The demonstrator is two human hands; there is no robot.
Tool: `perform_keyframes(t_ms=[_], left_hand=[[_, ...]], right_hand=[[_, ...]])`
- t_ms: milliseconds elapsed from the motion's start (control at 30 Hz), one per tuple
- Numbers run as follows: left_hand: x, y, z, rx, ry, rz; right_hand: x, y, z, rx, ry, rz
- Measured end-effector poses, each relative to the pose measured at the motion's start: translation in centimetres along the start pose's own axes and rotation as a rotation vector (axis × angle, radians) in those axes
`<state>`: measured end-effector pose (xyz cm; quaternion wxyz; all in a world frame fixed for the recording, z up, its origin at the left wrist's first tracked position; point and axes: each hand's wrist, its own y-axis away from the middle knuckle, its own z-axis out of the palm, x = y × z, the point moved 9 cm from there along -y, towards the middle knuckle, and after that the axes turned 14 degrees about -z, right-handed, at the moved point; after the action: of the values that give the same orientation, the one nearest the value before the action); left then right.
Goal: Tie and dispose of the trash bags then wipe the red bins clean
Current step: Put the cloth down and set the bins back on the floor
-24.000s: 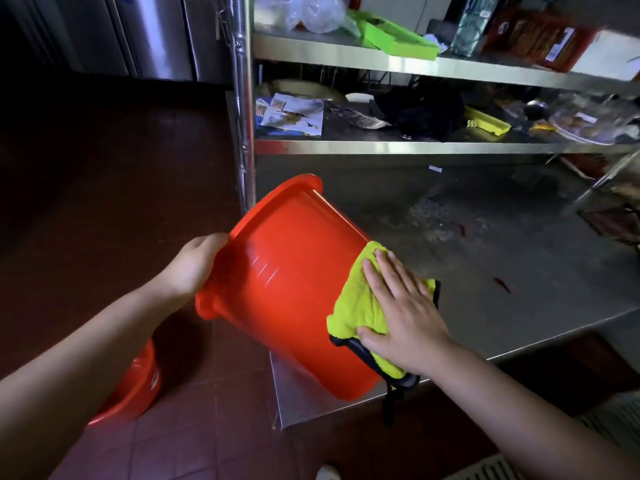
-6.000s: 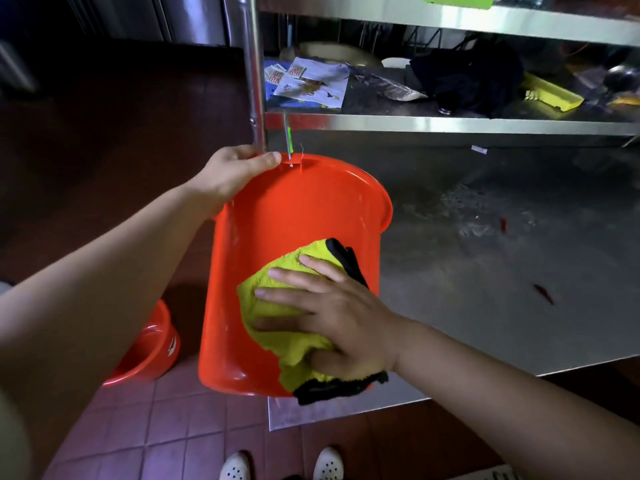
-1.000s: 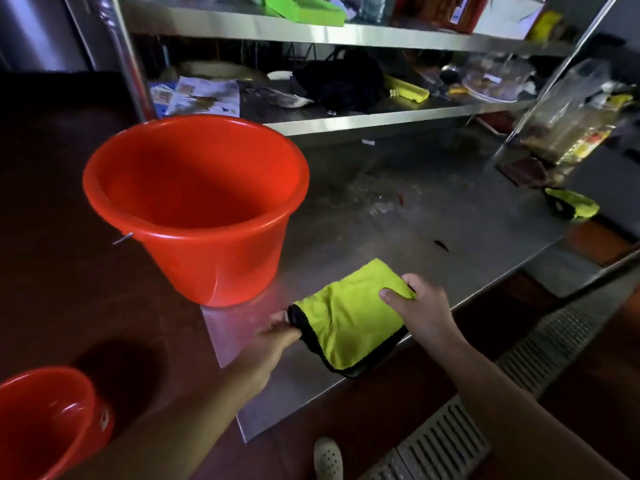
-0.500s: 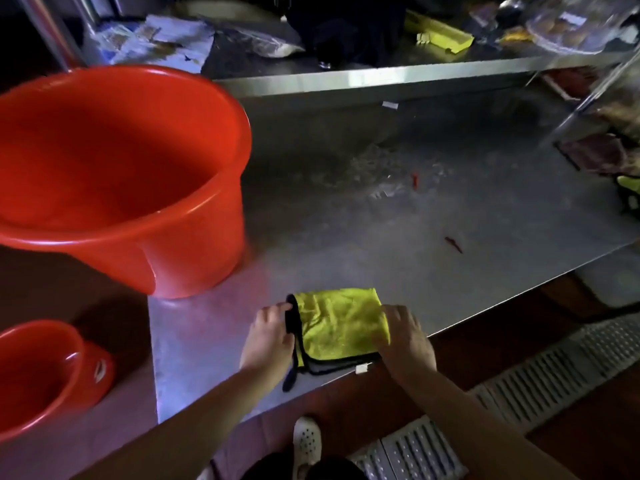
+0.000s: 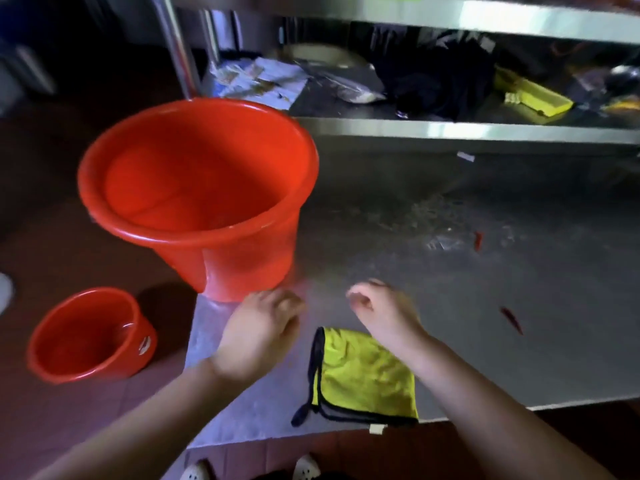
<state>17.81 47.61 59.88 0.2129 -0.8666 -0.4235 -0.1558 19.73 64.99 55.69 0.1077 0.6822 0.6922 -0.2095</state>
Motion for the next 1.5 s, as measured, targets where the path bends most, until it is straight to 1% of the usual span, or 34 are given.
perform_keyframes(t_ms=[67, 133, 200, 233, 267, 333, 400, 533, 667, 733, 900, 1033, 1133, 1200, 1267, 1400, 1500], left_hand=[[-0.5, -0.6, -6.6, 0.286, -0.034, 0.006], [-2.5, -0.4, -12.1, 0.55, -0.097, -0.076], [-6.2, 0.2, -16.0, 0.731, -0.104, -0.294], [-8.4, 0.5, -17.2, 0.771, -0.082, -0.437], [-10.8, 0.7, -18.1, 0.772, -0.054, -0.585], [-15.1, 1.0, -18.4, 0.682, 0.018, -0.85], [-18.0, 1.4, -17.9, 0.581, 0.191, -0.991], [-20.6, 3.2, -17.0, 0.506, 0.664, -1.108], [-24.1, 7.0, -17.7, 0.495, 0.956, -1.189], [-26.5, 9.3, -18.7, 0.485, 1.034, -1.204], [-35.1, 15.8, -23.2, 0.468, 1.013, -1.204], [-43.9, 22.6, -25.8, 0.451, 0.917, -1.289], [-49.5, 26.8, -26.0, 0.421, 0.84, -1.337], [-52.0, 28.6, -25.3, 0.396, 0.789, -1.352], [-54.2, 30.1, -23.5, 0.338, 0.744, -1.393], [-57.4, 33.2, -17.1, 0.133, 0.714, -1.525], [-58.7, 35.3, -11.8, 0.013, 0.683, -1.6]], right_hand=[[-3.8, -3.8, -3.5, 0.165, -0.023, -0.116], [-7.0, -6.7, -6.6, 0.331, -0.069, -0.193], [-8.3, -9.3, -8.2, 0.447, -0.155, -0.139], [-8.4, -10.6, -8.4, 0.47, -0.193, -0.082], [-8.4, -11.8, -8.3, 0.461, -0.221, -0.024], [-8.5, -13.3, -7.5, 0.413, -0.239, 0.062], [-9.1, -13.6, -6.9, 0.408, -0.242, 0.098], [-12.4, -13.4, -6.7, 0.494, -0.255, 0.074], [-18.2, -13.3, -5.7, 0.53, -0.225, 0.008], [-21.3, -13.2, -4.4, 0.527, -0.211, -0.002], [-30.5, -12.7, 2.4, 0.495, -0.247, 0.031], [-37.7, -11.9, 11.5, 0.419, -0.313, 0.094], [-41.0, -10.8, 18.3, 0.338, -0.348, 0.156], [-41.6, -9.5, 22.0, 0.288, -0.36, 0.214], [-41.2, -7.7, 25.3, 0.225, -0.351, 0.285], [-38.6, -4.0, 30.9, 0.103, -0.306, 0.401], [-35.9, -1.7, 35.0, 0.036, -0.272, 0.492]])
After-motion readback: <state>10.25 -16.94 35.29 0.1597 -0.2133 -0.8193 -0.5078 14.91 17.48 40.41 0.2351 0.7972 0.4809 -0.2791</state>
